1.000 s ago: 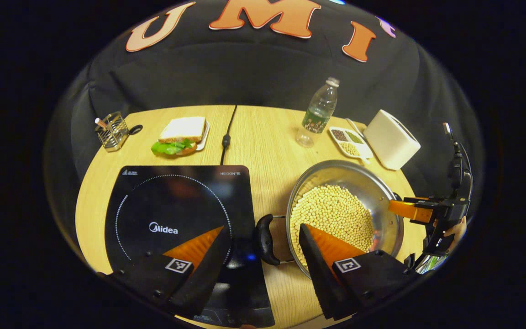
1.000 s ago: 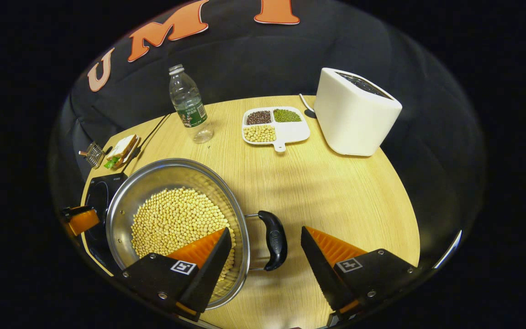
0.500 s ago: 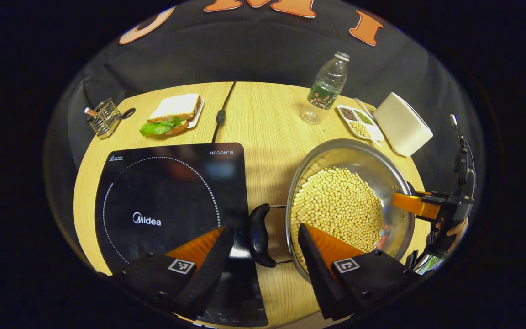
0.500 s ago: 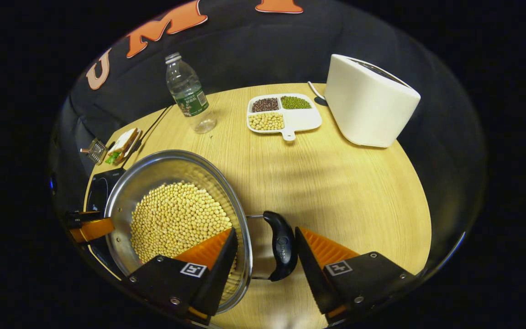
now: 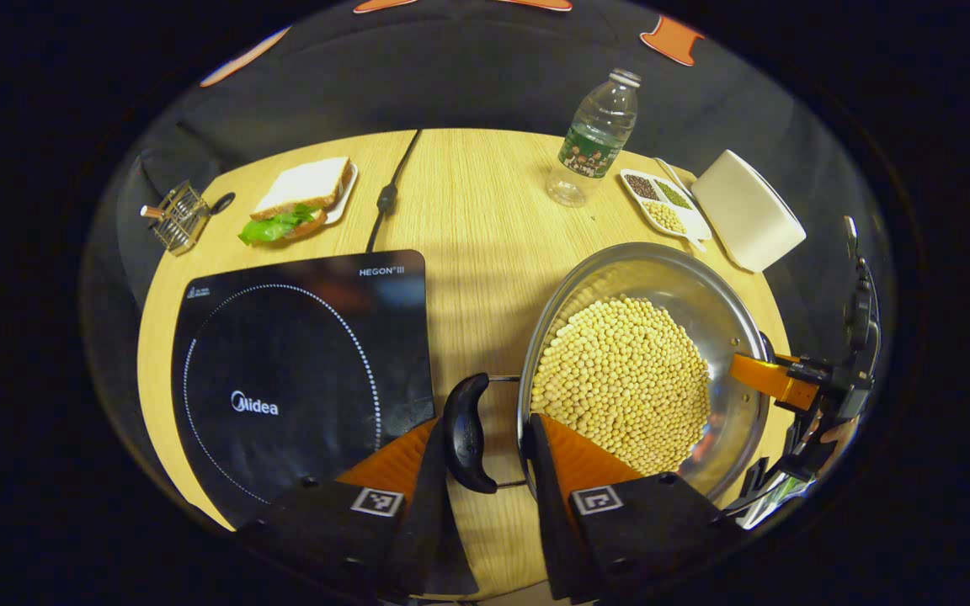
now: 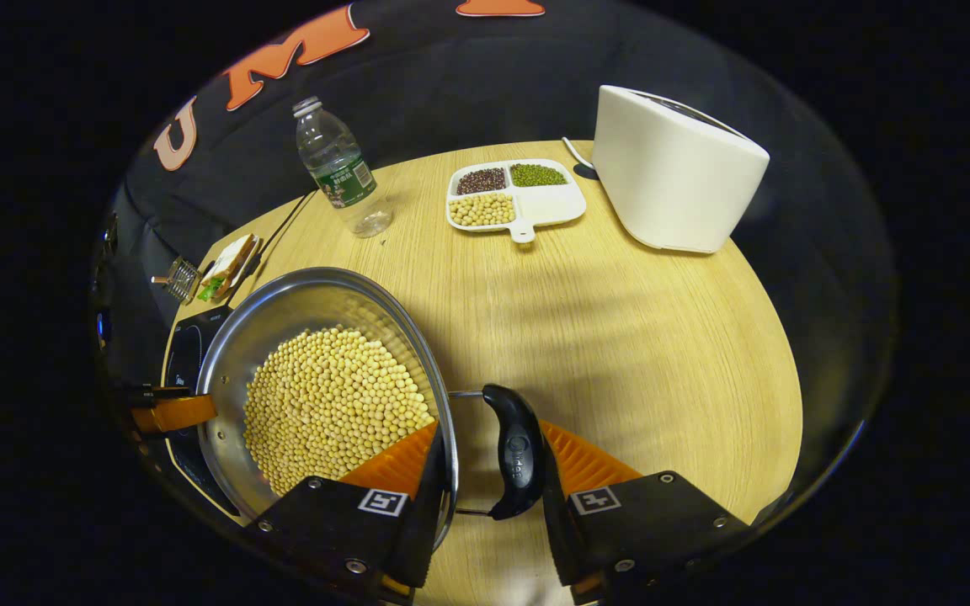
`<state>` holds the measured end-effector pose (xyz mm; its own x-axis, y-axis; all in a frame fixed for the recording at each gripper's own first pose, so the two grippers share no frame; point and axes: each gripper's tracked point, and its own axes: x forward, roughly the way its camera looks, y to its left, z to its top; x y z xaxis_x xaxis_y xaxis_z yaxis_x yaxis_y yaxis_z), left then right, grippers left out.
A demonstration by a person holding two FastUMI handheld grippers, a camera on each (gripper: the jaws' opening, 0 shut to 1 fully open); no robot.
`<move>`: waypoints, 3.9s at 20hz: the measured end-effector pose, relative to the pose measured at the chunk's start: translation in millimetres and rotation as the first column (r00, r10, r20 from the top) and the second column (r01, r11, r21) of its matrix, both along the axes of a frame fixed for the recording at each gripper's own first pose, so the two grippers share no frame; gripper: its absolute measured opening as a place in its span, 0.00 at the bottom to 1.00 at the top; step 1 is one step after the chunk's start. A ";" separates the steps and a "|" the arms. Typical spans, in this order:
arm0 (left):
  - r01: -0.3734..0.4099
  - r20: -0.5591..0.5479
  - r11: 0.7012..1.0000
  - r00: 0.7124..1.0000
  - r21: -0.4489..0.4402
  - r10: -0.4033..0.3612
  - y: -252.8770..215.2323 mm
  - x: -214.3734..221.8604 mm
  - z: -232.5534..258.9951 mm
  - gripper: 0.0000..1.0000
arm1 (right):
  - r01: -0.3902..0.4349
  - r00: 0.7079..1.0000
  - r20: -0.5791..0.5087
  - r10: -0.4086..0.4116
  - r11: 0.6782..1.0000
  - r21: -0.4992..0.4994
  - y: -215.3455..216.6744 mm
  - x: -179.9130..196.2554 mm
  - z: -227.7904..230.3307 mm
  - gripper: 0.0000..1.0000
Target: First push the handle of the pot to place it horizontally, then grasp the pot with both hands and set it on the induction cooktop.
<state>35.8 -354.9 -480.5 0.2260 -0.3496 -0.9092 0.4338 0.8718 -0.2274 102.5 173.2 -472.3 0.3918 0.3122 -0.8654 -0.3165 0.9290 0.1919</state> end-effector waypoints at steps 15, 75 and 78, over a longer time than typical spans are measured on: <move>-0.001 0.024 1.000 1.000 -0.014 0.002 17.2 -0.8 39.4 0.41 | 0.072 0.997 -0.032 -0.069 0.990 0.120 7.1 -21.2 35.7 0.43; -0.143 0.283 0.988 0.947 -0.049 0.151 304.8 162.5 78.2 0.99 | 0.139 0.978 0.138 -0.157 0.981 0.133 235.9 -93.7 174.2 0.95; -0.164 0.400 0.980 0.895 -0.116 0.197 309.1 184.4 118.2 0.99 | 0.151 0.949 0.252 -0.189 0.975 0.161 222.2 -79.8 225.9 0.95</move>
